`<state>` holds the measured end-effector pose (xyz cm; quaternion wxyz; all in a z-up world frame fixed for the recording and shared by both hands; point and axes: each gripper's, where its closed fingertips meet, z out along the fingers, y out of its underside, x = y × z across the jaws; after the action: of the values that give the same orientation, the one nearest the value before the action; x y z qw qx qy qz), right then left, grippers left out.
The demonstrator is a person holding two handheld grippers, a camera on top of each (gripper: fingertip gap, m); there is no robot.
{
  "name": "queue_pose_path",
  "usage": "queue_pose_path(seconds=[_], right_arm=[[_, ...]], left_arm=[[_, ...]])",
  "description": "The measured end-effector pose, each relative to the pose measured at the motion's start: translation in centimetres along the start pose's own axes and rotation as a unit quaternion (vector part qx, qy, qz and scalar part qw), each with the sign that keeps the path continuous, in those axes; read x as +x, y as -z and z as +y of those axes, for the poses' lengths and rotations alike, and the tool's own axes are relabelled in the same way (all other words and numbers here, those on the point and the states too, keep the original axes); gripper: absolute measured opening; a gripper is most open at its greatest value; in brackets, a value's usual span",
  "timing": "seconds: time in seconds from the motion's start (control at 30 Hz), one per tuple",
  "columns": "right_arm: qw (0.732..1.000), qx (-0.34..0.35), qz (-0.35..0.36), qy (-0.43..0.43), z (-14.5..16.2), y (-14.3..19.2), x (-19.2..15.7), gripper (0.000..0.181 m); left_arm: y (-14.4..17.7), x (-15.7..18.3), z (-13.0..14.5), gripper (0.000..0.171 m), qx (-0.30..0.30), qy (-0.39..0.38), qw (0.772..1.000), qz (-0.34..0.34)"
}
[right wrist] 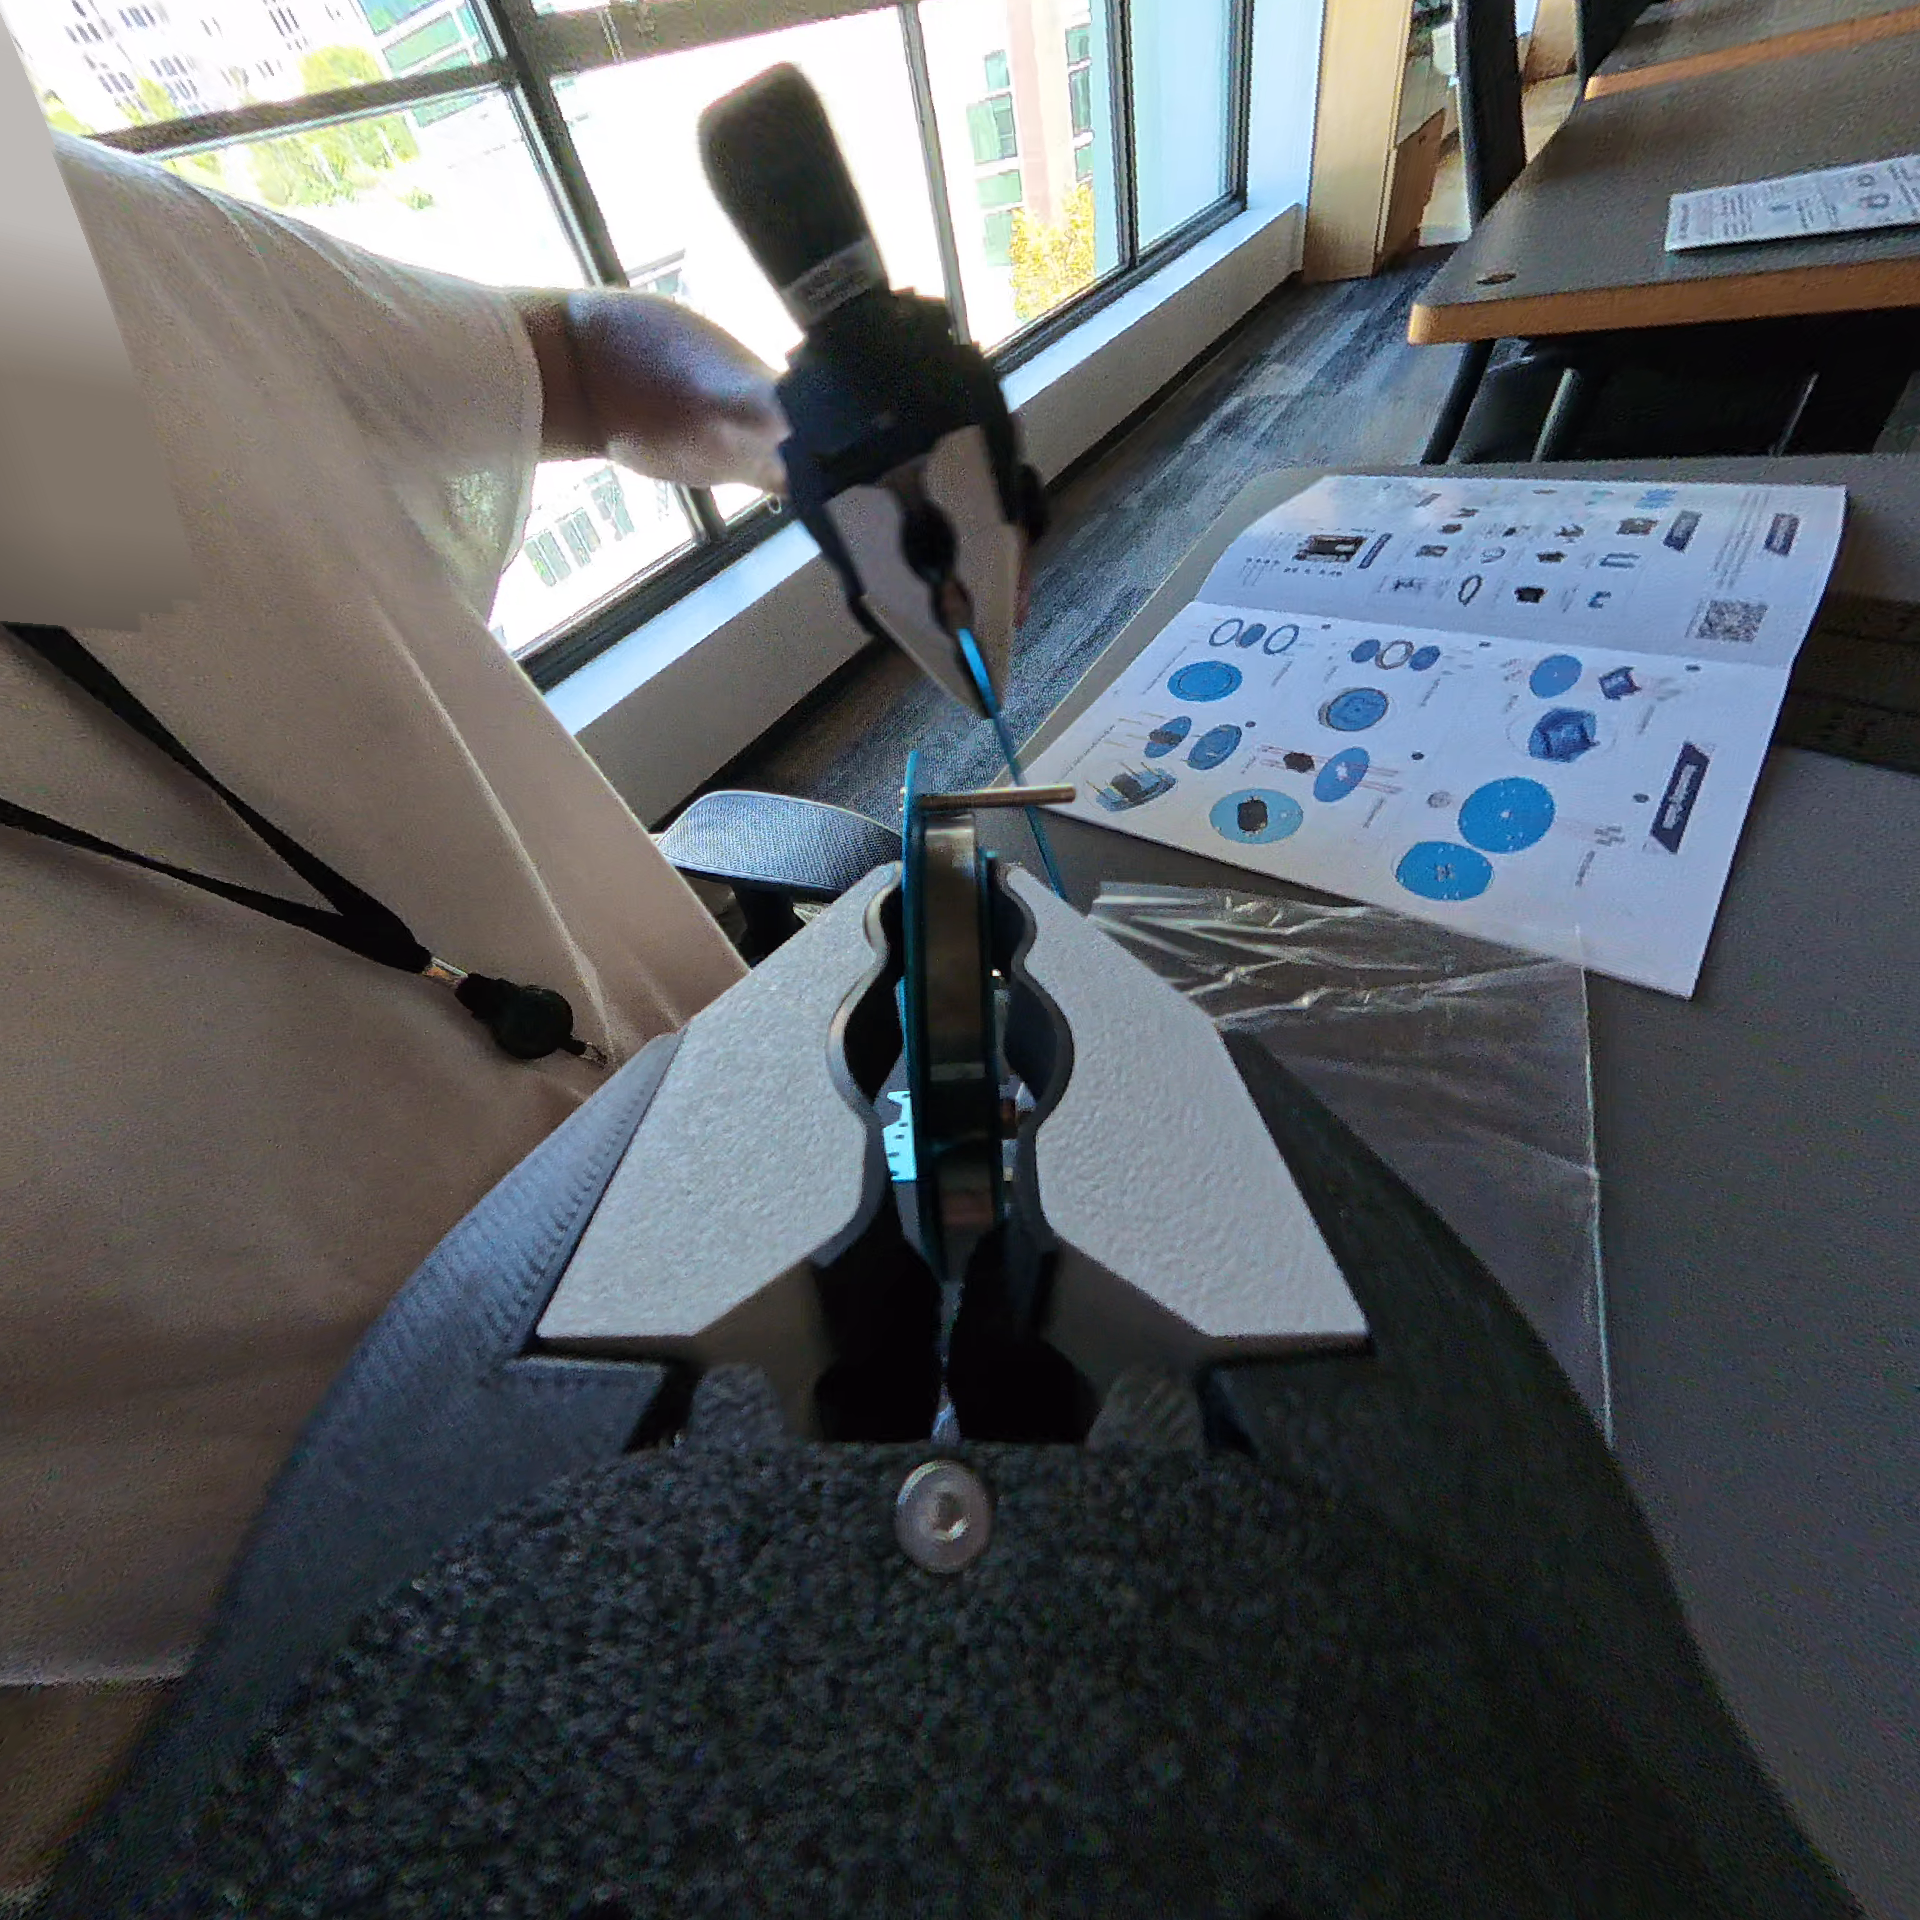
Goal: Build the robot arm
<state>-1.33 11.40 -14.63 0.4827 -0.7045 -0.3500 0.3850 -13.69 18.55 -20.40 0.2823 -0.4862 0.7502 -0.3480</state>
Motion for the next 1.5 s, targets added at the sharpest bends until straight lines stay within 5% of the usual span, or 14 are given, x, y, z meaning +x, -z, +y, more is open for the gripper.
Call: queue_pose_path(seconds=[0.1, 0.23, 0.53, 0.7, 0.9, 1.07, 1.3, 1.5], right_arm=[[0.999, -0.015, -0.011, 0.027, -1.3, -0.8, -0.2, 0.012], [0.998, -0.031, 0.007, 0.062, -2.3, -2.2, 1.4, 0.012], [0.999, 0.015, 0.015, 0.048, -3.1, -1.5, 4.9, 0.012], [0.999, 0.041, 0.011, 0.020, -2.2, -0.5, 5.6, 0.012], [0.998, 0.051, -0.004, -0.034, 0.9, 0.1, 6.2, 0.012], [0.997, 0.056, -0.008, -0.058, 2.0, -0.2, 6.9, 0.012], [0.997, 0.047, -0.014, -0.052, 2.0, -0.4, 7.0, 0.012], [0.997, 0.054, 0.001, -0.055, 1.9, 0.8, 7.4, 0.012]], left_arm=[[-0.6, -3.1, -1.0, 0.000, -0.053, 0.125, 0.985, 0.104], [-1.7, -6.3, -4.9, 0.000, -0.105, 0.197, 0.959, 0.172], [-4.3, -8.5, -11.4, 0.000, -0.181, 0.198, 0.934, 0.237], [-6.4, -8.1, -10.9, 0.000, -0.177, 0.170, 0.936, 0.254], [-9.2, -10.2, -5.0, 0.000, -0.233, 0.151, 0.941, 0.192], [-9.4, -10.1, -5.0, 0.000, -0.220, 0.145, 0.943, 0.205], [-7.7, -10.4, -5.2, 0.001, -0.302, 0.019, 0.941, 0.154], [-8.6, -10.2, -5.0, 0.000, -0.296, -0.026, 0.944, 0.140]])
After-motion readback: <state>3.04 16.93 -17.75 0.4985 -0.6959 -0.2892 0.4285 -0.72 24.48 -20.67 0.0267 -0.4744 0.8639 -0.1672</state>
